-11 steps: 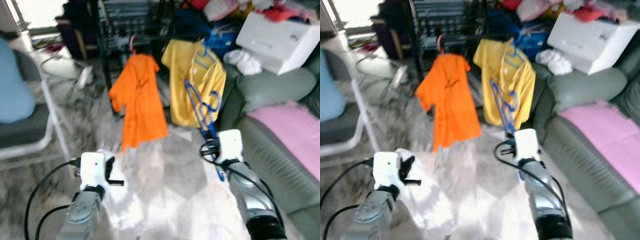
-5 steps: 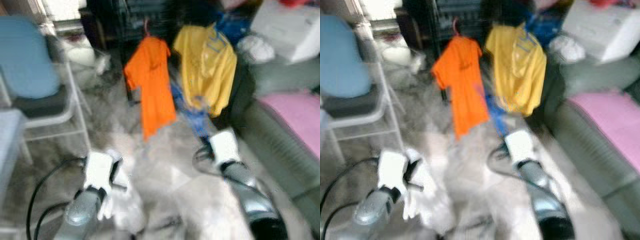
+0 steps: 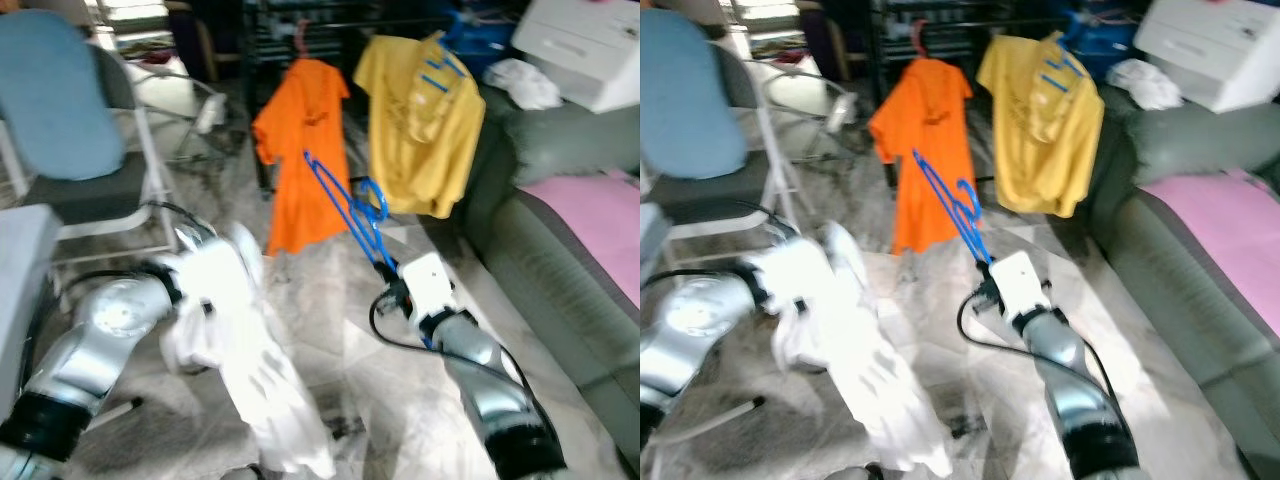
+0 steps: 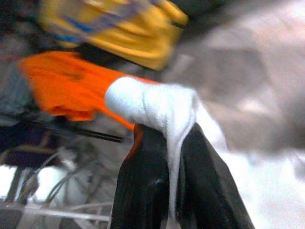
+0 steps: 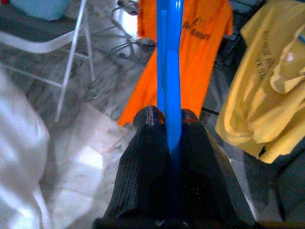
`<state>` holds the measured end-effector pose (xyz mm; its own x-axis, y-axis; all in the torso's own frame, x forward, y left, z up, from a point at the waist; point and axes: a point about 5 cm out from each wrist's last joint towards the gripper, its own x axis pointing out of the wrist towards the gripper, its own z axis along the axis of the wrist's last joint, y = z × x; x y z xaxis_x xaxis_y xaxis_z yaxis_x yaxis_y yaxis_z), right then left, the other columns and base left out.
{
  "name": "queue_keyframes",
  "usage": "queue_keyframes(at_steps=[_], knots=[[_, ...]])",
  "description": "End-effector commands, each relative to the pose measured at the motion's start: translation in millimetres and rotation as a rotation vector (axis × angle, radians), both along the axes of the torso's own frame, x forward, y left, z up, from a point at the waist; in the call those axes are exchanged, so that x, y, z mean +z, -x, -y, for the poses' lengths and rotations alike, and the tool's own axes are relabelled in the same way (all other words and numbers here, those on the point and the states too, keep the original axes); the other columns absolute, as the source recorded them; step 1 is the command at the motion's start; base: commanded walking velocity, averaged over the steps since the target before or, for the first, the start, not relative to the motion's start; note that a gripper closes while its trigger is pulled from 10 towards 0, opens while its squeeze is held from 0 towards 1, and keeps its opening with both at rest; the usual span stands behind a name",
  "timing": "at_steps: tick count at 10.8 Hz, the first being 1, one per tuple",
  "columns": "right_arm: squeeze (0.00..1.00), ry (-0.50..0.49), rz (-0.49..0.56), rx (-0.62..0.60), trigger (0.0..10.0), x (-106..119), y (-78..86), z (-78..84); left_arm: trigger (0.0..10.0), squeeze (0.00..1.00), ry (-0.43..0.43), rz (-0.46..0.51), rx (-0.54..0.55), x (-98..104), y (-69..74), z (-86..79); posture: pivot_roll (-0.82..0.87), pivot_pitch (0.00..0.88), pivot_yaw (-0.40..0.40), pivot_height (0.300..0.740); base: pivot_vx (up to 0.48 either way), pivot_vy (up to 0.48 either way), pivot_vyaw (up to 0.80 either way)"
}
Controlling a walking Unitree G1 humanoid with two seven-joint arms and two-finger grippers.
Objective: Hang hanger
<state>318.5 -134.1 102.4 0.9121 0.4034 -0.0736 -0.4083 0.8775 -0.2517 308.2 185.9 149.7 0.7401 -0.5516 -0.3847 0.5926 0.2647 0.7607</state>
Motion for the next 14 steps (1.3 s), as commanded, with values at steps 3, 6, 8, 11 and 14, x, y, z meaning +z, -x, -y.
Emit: queue_keyframes(at_steps=[3, 6, 8, 11, 14], knots=[[0.00, -0.001, -0.007, 0.077, 10.0, 10, -1.8, 15.6, 10.0, 0.00, -0.405, 0.240, -0.082, 9, -17.0, -31.6, 0.01, 0.077, 0.005, 0.740, 0.000, 0.000, 0.00], [0.00, -0.001, -0.031, 0.312, 10.0, 22, -1.9, 4.5, 10.0, 0.00, -0.389, 0.486, 0.123, 38, -48.8, -44.4, 0.01, 0.066, -0.009, 0.740, 0.000, 0.000, 0.00], [0.00, -0.044, -0.072, 0.426, 10.0, 25, 4.3, -6.8, 10.0, 0.00, -0.342, 0.637, 0.081, 47, -54.9, -27.9, 0.01, 0.063, -0.018, 0.740, 0.000, 0.000, 0.00], [0.00, -0.035, -0.104, 0.498, 10.0, 22, 12.5, -6.4, 10.0, 0.00, -0.280, 0.708, 0.070, 57, -60.0, -27.4, 0.00, 0.063, -0.008, 0.740, 0.000, 0.000, 0.00], [0.00, 0.002, -0.138, 0.594, 10.0, 22, 19.1, -12.7, 10.0, 0.00, -0.235, 0.715, 0.070, 52, -61.7, -27.6, 0.00, 0.063, -0.010, 0.740, 0.000, 0.000, 0.00]])
